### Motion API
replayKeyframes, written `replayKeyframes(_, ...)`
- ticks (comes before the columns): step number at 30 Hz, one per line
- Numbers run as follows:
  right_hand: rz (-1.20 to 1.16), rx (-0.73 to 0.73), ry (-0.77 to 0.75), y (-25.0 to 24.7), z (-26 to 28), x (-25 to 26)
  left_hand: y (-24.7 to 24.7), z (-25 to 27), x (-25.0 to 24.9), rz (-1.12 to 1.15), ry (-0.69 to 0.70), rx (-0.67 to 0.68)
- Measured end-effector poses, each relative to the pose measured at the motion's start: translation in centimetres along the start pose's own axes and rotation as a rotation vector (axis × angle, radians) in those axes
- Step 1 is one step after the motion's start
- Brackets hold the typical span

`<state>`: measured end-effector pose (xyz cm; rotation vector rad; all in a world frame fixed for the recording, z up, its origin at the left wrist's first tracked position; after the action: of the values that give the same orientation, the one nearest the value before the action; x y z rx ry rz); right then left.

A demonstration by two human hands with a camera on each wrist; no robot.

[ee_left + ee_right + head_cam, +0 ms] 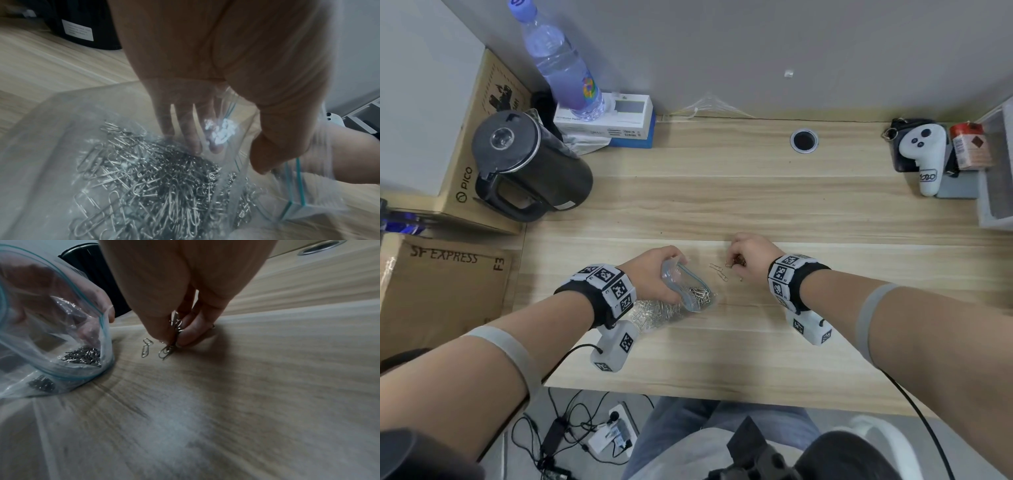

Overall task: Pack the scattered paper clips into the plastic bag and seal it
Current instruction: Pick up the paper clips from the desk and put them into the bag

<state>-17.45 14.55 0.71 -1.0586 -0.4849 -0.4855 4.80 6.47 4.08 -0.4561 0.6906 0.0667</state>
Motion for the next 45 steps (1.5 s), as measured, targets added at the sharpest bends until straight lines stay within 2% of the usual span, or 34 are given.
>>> replayKeyframes(11, -0.089, 0.017, 0.100, -1.6, 0.2, 0.6, 0.2, 0.1, 0.2, 0.019, -0.014, -0.002)
replayKeyframes(14, -0.181, 0.013, 0.115, -2.1, 0.3, 1.8, 0.2, 0.1, 0.0, 0.007, -0.010, 0.010)
replayKeyframes(19, -0.374, 0.053, 0.070, -1.4, 0.2, 5.7, 0.4, 0.3, -0.2, 0.029, 0.014, 0.009)
replayKeyframes(25, -0.379, 0.101, -0.021, 0.6, 0.6, 9.2, 0.5, 0.3, 0.0, 0.005, 0.038, 0.016)
replayKeyframes(27, -0.335, 0.105, -0.013, 0.4, 0.8, 8.4, 0.6, 0.3, 0.2, 0.007, 0.037, 0.007)
replayKeyframes(30, -0.299, 0.024, 0.044, -1.0, 0.9, 5.6, 0.8, 0.1, 0.4, -0.014, 0.023, -0.002)
replayKeyframes(33, -0.079, -0.074, 0.146, -2.7, 0.9, 1.7, 0.9, 0.2, 0.5, -0.030, 0.012, -0.010)
replayKeyframes(36, 0.079, -0.040, 0.229, -3.4, 1.4, -1.8, 0.9, 0.1, 0.7, -0.053, 0.002, -0.001)
replayKeyframes(40, 0.109, 0.030, 0.179, -2.8, 2.2, -3.2, 0.8, 0.0, 0.8, -0.082, -0.007, 0.002)
replayKeyframes(45, 0.023, -0.015, 0.164, -1.4, 2.0, -2.3, 0.7, -0.1, 0.7, -0.090, -0.016, 0.008)
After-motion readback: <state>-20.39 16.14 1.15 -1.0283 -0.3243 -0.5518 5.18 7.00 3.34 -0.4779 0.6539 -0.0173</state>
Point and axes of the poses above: each hand's wrist, its own z-axis away from the middle knuckle, its own y-axis out of the palm, x = y × z, the point moved 2 cm from there along -z, towards the middle knuckle, and after that the axes turned 1 degree about -y, right-handed, at the moved point
